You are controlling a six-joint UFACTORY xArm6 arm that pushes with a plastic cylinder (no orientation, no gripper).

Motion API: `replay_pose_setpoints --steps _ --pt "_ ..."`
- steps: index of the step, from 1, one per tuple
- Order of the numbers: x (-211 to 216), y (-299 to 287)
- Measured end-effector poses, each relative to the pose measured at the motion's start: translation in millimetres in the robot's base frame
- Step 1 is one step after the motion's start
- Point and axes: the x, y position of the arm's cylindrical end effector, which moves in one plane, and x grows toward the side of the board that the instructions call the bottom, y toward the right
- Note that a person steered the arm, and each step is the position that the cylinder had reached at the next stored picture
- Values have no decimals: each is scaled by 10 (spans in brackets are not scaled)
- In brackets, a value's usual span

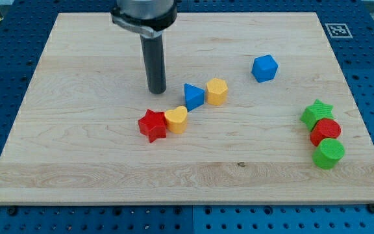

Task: Push the red star towards the bottom center

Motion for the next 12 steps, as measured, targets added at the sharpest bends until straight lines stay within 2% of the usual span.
replay_pose_setpoints --steps 2,5,10,12 --pt "475 0" --pt "626 -199" --pt "1318 -202" --pt "1363 -180"
